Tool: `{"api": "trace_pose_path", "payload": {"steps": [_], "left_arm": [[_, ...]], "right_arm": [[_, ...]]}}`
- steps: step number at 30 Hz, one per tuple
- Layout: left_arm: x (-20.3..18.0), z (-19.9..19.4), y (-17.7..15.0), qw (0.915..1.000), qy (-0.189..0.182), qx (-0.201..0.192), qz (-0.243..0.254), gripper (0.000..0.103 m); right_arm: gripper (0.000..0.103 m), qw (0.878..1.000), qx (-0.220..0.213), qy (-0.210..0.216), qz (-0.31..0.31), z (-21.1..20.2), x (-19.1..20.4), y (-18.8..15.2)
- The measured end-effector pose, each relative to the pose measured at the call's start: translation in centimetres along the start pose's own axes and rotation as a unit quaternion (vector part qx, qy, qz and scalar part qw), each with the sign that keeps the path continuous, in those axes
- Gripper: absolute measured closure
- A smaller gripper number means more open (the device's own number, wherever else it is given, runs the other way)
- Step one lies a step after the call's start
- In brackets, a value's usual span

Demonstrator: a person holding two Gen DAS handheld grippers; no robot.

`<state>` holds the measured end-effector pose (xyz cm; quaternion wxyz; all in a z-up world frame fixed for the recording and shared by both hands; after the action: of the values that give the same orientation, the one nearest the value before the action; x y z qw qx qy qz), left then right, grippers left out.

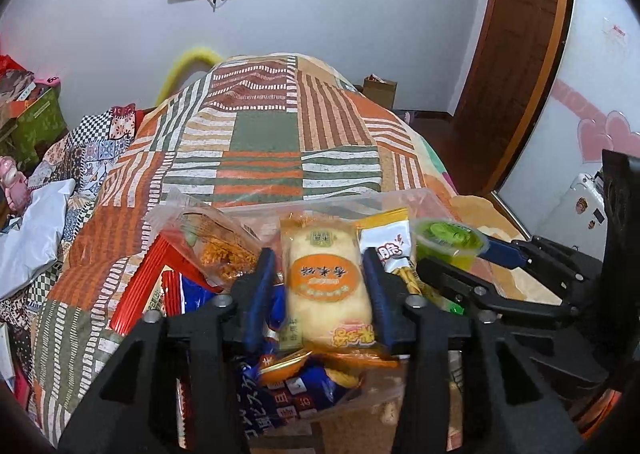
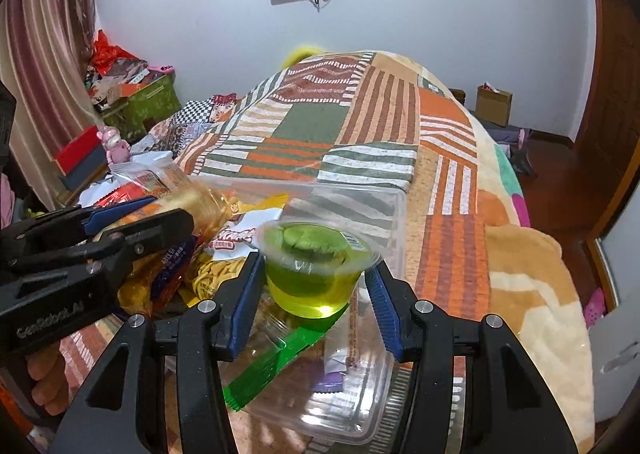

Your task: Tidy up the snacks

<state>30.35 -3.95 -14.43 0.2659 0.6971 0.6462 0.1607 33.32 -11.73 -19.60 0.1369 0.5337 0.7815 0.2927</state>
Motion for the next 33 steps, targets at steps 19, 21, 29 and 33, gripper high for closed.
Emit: {"api": "trace_pose_path", "payload": {"steps": [19, 21, 29, 33], "left_arm": [[-0.2, -9.8, -2.9, 0.9974, -0.003, -0.072, 0.007, 0.053], [-0.3, -11.4, -3.2, 0.9961, 0.0, -0.088, 0.01, 0.053], [-0.8, -17.5, -4.8, 0.9867, 0.021, -0.16, 0.014, 0.034], [-1.0, -19.1, -5.4, 0.9829, 0.032, -0.18, 0.018, 0.023]], "right_arm": [[0.05, 0.997, -0.072, 0.016, -0.018, -9.0, 3.0, -0.8], [0.049, 0.996, -0.086, 0.016, -0.021, -10.5, 3.6, -1.0], [0.033, 0.992, -0.128, 0.003, -0.018, -14.1, 5.0, -2.0], [0.029, 0.99, -0.143, -0.007, -0.012, -15.3, 5.0, -2.3]]}}
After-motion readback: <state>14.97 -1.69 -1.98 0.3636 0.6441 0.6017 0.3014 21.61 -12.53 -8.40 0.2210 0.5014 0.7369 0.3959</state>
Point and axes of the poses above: each gripper's, at about its wrist camera, not at the fingertips, and z roughly the way its jaws point, x to its left, y to its top, the point moved 10 cm from there along z, roughly the way its jaws point, and after that the axes turned 12 degrees about x, right-handed, at the moved point
